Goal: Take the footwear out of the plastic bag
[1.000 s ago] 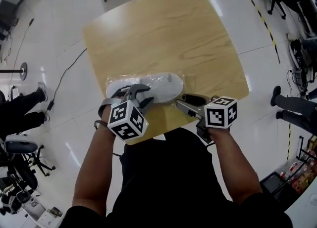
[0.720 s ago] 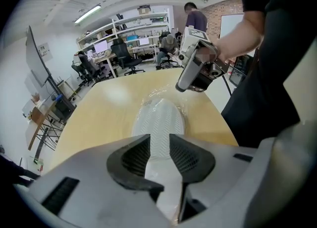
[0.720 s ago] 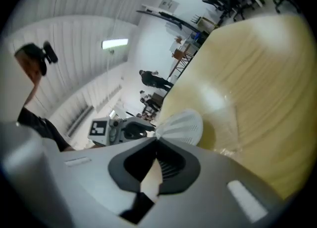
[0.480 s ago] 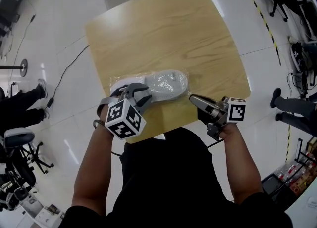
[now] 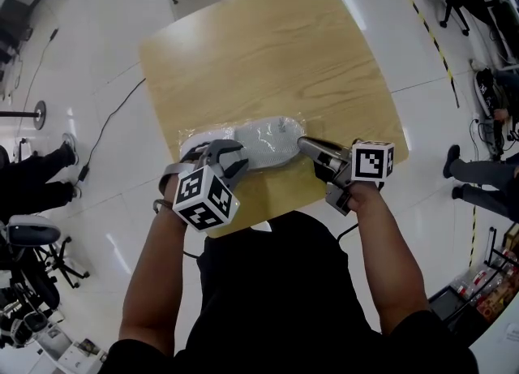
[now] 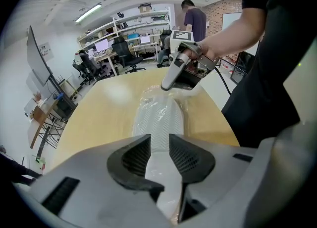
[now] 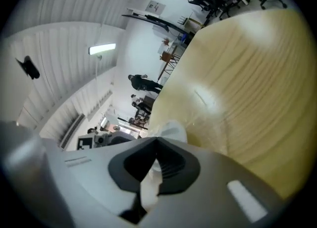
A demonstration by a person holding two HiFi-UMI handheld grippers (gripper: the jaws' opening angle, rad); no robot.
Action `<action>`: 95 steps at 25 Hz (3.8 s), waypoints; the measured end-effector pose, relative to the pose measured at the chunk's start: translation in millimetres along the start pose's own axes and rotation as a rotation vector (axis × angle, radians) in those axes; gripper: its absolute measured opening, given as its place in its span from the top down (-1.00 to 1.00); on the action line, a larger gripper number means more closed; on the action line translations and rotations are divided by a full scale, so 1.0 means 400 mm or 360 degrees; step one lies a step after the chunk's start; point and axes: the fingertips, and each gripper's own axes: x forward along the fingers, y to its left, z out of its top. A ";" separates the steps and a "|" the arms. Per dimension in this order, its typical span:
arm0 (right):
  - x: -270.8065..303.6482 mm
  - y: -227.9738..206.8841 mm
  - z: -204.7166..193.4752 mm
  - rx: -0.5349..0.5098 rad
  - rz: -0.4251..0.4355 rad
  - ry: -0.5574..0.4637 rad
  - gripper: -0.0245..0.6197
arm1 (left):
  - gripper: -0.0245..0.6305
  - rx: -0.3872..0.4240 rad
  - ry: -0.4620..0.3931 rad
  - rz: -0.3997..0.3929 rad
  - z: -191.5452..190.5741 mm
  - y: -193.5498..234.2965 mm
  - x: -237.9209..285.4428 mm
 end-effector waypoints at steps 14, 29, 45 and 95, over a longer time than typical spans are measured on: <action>-0.043 -0.060 0.103 0.0065 -0.0009 -0.0082 0.49 | 0.48 -0.0004 -0.0099 0.0043 0.044 0.006 -0.028; -0.102 -0.074 0.023 -0.0277 -0.0281 0.0001 0.53 | 0.68 0.0066 -0.0005 -0.0029 0.061 0.009 0.039; 0.015 -0.094 -0.057 -0.0297 -0.0505 0.0329 0.54 | 0.45 0.0090 -0.0033 -0.0008 0.066 0.007 0.014; -0.082 -0.112 -0.016 -0.0295 -0.0661 0.0162 0.60 | 0.73 0.0158 0.0619 -0.0130 -0.383 0.087 -0.119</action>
